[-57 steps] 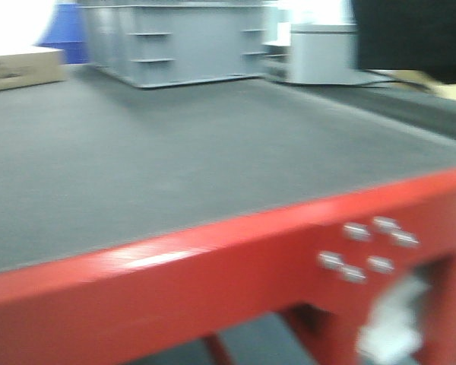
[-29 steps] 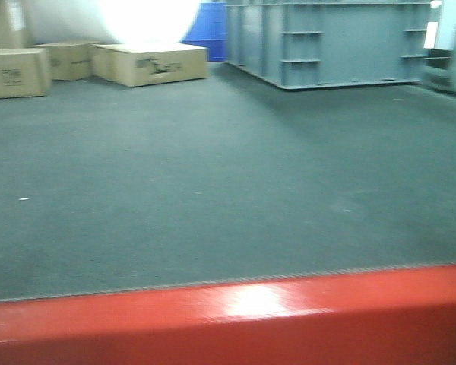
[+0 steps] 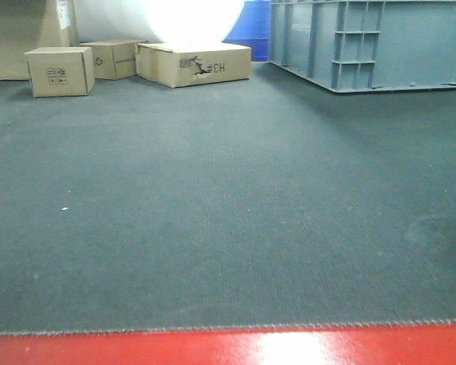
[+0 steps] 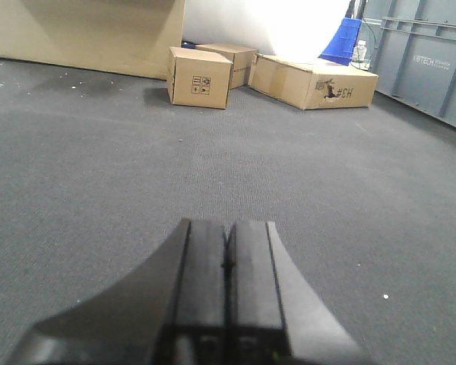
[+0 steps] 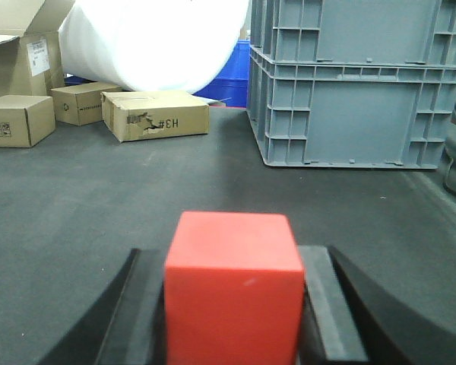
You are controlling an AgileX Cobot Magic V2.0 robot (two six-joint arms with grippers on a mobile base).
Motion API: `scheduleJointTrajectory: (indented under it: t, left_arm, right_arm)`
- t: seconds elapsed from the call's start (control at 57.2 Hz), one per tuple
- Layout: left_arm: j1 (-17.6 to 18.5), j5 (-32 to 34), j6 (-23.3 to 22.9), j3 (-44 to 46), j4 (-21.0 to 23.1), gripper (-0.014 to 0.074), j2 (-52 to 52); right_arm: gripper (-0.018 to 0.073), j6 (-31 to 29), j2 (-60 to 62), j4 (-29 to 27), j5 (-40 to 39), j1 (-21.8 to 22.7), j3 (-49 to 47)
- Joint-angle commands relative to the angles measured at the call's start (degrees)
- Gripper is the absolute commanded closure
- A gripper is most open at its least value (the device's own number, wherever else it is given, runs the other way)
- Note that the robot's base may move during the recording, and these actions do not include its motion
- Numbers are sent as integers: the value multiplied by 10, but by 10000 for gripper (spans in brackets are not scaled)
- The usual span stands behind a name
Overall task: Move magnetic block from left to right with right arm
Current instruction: 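Stop the base at the grey table, cube held in right gripper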
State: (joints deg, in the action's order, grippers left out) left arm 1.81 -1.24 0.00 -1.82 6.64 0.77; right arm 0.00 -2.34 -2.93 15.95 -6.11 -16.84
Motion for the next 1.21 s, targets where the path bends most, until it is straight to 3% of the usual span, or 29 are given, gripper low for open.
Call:
scheduleJointTrajectory:
  t: [0.0, 0.892, 1.189]
  left_arm:
    - [1, 45, 0, -4, 2, 722, 6]
    - [3, 45, 0, -4, 2, 722, 6]
    - [3, 45, 0, -4, 2, 722, 6]
  right_arm:
    - [307, -6, -9, 5, -56, 2, -18]
    - [307, -6, -9, 5, -56, 2, -18]
    - [307, -6, -13, 5, -120, 2, -31]
